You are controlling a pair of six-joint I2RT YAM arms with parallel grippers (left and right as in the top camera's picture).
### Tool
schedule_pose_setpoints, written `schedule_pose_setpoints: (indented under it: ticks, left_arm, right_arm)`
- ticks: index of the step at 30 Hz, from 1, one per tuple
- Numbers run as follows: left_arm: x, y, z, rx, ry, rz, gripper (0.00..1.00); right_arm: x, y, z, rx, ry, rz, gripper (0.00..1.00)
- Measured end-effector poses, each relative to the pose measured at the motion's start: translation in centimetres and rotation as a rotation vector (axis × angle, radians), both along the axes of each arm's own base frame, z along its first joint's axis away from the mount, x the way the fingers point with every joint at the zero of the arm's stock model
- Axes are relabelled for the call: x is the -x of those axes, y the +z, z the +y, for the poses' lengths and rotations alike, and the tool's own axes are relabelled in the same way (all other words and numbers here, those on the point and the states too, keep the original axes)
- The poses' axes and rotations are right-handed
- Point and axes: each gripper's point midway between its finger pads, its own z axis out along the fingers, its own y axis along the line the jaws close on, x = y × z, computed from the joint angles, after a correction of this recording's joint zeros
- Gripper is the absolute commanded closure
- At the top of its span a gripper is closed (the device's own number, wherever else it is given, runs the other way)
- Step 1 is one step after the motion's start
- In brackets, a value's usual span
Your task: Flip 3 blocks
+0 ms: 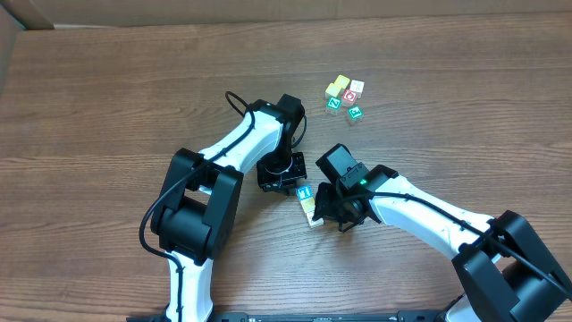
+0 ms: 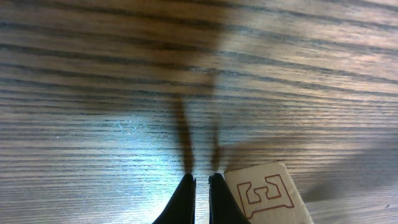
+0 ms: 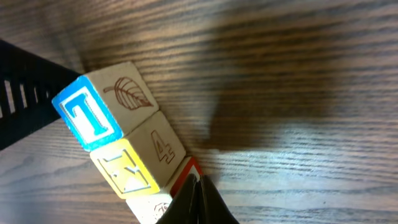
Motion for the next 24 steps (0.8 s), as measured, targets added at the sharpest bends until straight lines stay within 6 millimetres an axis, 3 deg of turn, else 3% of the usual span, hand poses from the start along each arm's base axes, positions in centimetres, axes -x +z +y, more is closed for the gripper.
schedule_pose_setpoints:
  ticks: [9,16,24]
  left_arm:
    - [0.0,0.0,0.1,0.000,0.000,0.002,0.96]
    - [1.3,0.3,0.8,-0.009,-0.024,0.059,0.96]
    - [1.7,0.8,0.0,0.084,-0.068,0.082,0.96]
  right_arm:
    - [-1.5,0.3,0.4,-0.007,0.009,-0.075,0.96]
    - [-1.9,0.5,0.7,-0.018,0.028,-0.098,0.96]
    - [-2.0,0.5,0.8,-0.021,0.038,-0.108,0.96]
